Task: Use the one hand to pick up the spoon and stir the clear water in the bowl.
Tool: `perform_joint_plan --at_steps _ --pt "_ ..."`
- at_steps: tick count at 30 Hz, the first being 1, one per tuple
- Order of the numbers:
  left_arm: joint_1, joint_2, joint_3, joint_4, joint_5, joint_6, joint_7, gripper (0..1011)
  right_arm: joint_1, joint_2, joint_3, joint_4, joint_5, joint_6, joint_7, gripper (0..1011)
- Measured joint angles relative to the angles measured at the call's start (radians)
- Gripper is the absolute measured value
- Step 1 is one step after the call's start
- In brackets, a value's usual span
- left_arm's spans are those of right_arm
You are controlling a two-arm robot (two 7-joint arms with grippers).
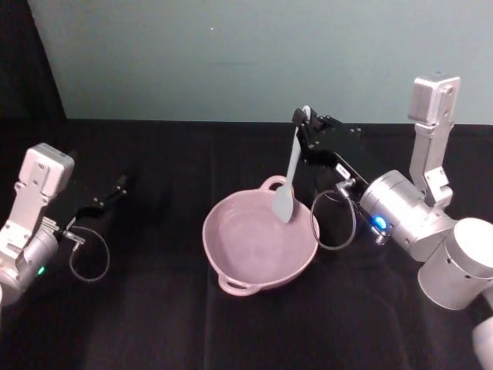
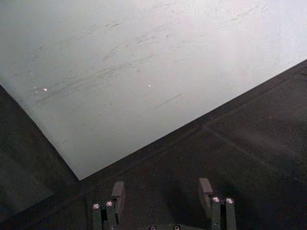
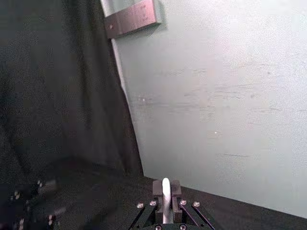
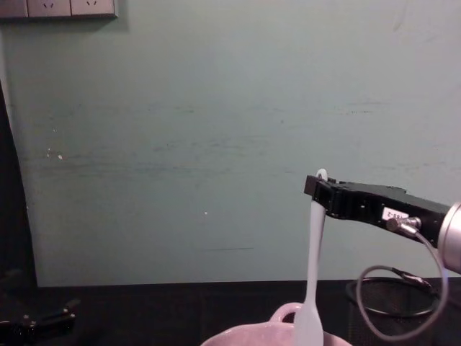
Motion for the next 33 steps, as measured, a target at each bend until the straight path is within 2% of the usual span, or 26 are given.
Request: perform_joint_plan --at_steps 5,8,11,15,20,25,29,33 --pt "0.0 0.0 0.0 0.0 0.0 0.0 0.0 1011 -0.012 0.04 -0.027 -0.049 -0.058 0.026 0.001 109" --pt "0.0 0.0 0.0 0.0 0.0 0.0 0.0 1011 -0.016 0.074 -0.07 -0.09 -0.126 0.05 0.015 109" --pt "0.0 0.0 0.0 0.0 0.0 0.0 0.0 1011 -0.018 0.088 -0.099 -0.121 -0.17 0.065 0.03 109" --pt "0.0 0.0 0.0 0.0 0.0 0.0 0.0 1011 -0.022 0.091 -0.13 -0.153 -0.204 0.077 0.049 109" --pt "0.0 0.0 0.0 0.0 0.0 0.0 0.0 1012 -0.023 0.066 -0.156 -0.164 -0.201 0.081 0.079 109" --pt "0.0 0.0 0.0 0.0 0.0 0.0 0.0 1011 -0.016 0.042 -0.166 -0.148 -0.183 0.078 0.093 109" --pt "0.0 0.0 0.0 0.0 0.0 0.0 0.0 1011 -0.001 0.008 -0.165 -0.105 -0.149 0.062 0.1 109" --pt "0.0 0.0 0.0 0.0 0.0 0.0 0.0 1011 0.013 -0.023 -0.149 -0.05 -0.11 0.044 0.099 109"
